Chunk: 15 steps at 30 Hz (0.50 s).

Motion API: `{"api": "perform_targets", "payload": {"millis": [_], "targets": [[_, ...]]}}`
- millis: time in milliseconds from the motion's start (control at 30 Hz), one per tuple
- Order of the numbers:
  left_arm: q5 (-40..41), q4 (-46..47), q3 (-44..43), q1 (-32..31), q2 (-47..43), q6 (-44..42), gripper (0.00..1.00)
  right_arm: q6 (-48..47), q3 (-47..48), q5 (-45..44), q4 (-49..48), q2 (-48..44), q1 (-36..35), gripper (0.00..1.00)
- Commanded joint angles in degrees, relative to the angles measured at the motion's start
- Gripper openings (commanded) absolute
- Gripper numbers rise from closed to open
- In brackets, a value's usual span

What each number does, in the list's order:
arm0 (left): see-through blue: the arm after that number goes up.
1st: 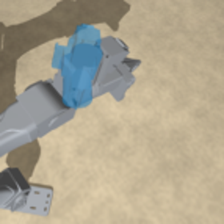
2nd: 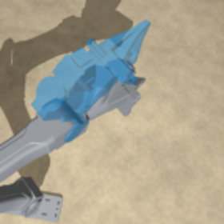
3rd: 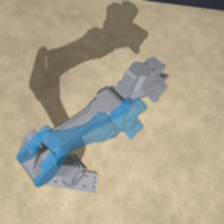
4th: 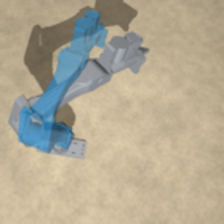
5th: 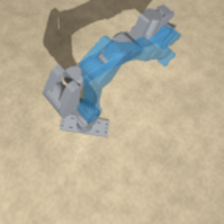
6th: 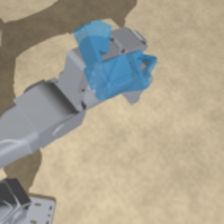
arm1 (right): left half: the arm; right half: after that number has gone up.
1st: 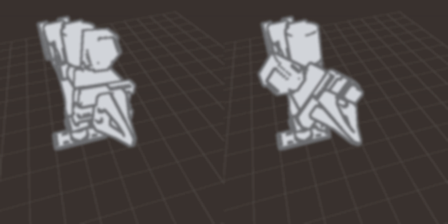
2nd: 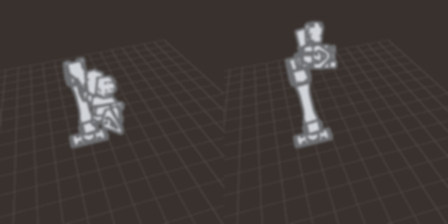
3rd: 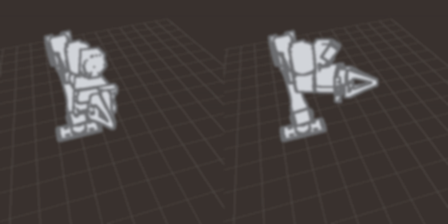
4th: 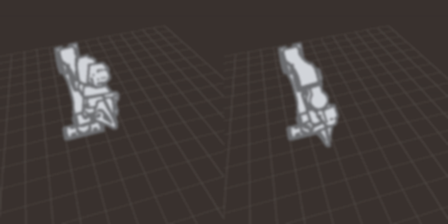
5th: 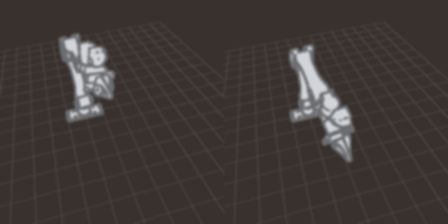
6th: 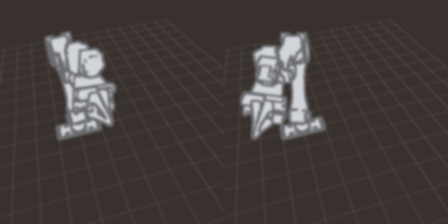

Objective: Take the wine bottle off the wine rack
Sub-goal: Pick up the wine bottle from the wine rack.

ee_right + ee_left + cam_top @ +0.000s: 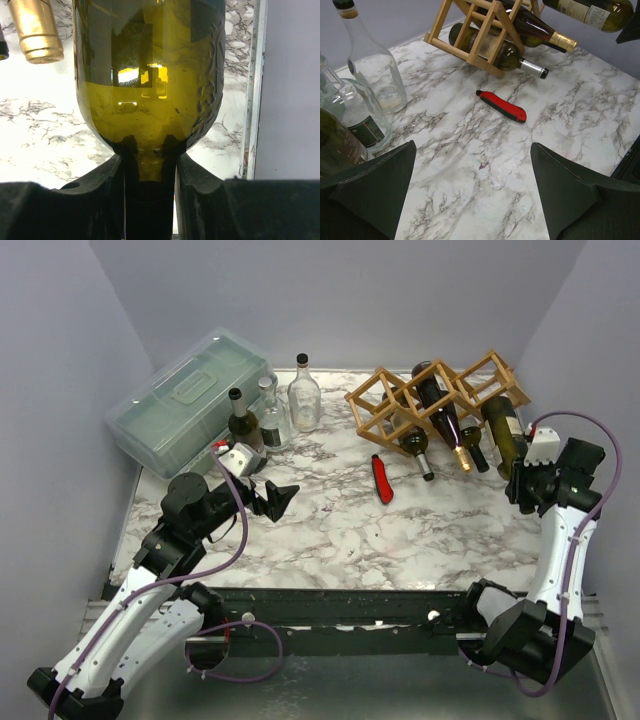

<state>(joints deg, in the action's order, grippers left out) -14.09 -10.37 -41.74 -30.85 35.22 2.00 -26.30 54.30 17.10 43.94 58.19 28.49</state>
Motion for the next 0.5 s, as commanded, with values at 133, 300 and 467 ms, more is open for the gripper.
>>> {"api": "perform_targets", "payload": {"millis": [133,300,467], "targets": [[0.71,0.69,0.50,0.00,-0.87,-0.84,0.99,-0.33,1.41,3.07,-1.24,-4.84,-0.01,0.00],[0.90,0.79,0.56,0.00,-1.30,-1.03,0.99,-0.06,2.77,4.66,0.14,-5.17,-0.01,0.00],[0.84,0.74,0.60,0.00,-0.96,-1.20,0.99,0.11,4.15,6.09,1.20,-6.17,0.03,0.00]]}}
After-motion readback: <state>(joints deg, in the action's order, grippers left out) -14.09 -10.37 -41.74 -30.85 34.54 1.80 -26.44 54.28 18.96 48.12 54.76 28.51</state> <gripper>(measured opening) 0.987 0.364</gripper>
